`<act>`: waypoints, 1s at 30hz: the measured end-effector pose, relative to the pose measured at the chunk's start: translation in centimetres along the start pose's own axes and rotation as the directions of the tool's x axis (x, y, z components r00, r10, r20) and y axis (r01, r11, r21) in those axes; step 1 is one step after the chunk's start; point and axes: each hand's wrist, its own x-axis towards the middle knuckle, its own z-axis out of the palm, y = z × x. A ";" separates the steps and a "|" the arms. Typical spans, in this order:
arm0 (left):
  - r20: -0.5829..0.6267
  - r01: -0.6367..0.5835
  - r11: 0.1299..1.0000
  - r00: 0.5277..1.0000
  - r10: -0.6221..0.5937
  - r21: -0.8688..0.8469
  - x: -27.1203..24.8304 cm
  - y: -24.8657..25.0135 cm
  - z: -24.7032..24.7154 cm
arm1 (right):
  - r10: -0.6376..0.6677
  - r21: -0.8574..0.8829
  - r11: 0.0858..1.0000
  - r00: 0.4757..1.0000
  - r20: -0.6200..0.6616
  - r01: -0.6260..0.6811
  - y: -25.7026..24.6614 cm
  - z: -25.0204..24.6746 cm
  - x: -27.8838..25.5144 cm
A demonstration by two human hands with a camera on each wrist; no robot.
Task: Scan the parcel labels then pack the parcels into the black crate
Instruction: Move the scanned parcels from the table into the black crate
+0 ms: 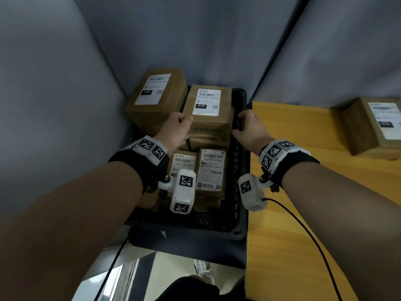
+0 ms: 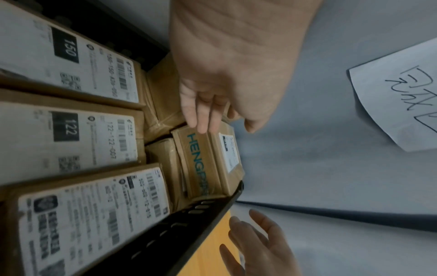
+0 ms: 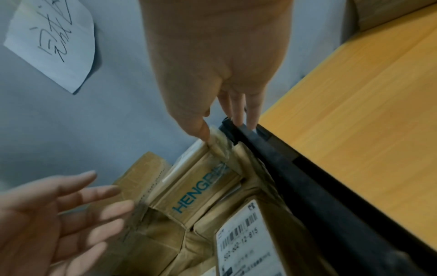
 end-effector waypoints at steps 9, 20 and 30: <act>0.061 -0.044 0.999 0.997 0.044 0.001 -2.3 3.3 7.4 | 0.073 0.040 0.997 0.996 -0.056 -0.071 7.1 -6.3 -2.9; 0.126 -0.029 0.997 0.992 0.019 0.076 -5.0 8.3 26.5 | 0.139 0.002 0.989 0.942 -0.305 -0.145 22.0 -18.7 -5.0; 0.181 0.016 0.994 0.983 -0.036 0.112 -4.4 11.1 38.8 | 0.323 0.123 0.944 0.932 -0.168 -0.305 33.6 -25.1 -2.1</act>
